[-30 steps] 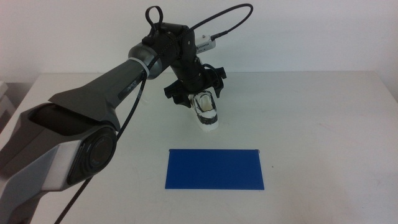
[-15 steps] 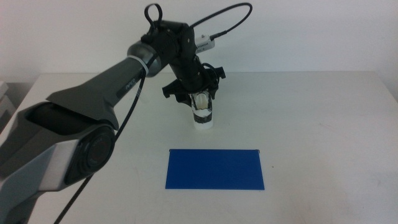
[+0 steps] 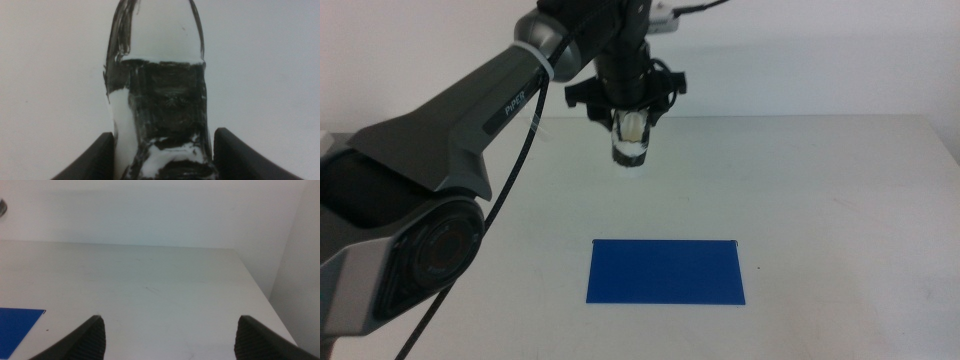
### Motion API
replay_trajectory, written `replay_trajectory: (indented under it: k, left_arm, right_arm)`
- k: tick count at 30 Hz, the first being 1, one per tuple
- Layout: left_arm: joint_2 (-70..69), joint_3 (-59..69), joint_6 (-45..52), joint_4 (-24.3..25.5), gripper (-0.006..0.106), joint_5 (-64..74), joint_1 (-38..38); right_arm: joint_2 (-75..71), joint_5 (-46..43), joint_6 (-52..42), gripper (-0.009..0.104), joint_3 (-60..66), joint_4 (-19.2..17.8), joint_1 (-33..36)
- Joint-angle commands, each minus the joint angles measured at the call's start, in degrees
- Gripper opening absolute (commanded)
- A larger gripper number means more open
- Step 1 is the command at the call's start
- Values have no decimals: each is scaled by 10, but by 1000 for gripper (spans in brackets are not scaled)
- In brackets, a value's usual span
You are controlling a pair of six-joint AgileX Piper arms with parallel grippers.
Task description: Use one arm to grab the shoe from the table and place it on the mat.
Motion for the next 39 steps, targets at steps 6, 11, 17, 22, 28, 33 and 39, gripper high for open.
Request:
replay_trajectory:
  k: [6, 11, 17, 22, 28, 33, 39]
  left_arm:
    - [-101, -10, 4, -30, 15, 39, -27]
    - [-156, 52, -2, -15, 15, 39, -54]
    - [-235, 178, -34, 5, 14, 26, -90]
    - [-296, 285, -81, 34, 14, -16, -129]
    - [-341, 386, -117, 24, 14, -86, -144]
    - [-343, 393, -119, 22, 14, -101, -144]
    - [-342, 393, -122, 26, 14, -111, -144]
  right_arm:
    - [-12, -46, -7, 66, -5, -5, 2]
    - [-12, -46, -7, 66, -5, -5, 2]
    - [-12, -46, -7, 66, -5, -5, 2]
    - [-12, -46, -7, 66, -5, -5, 2]
    - [-12, -46, -7, 66, -5, -5, 2]
    - [-12, -46, -7, 66, -5, -5, 2]
    - [-12, -46, -7, 66, -5, -5, 2]
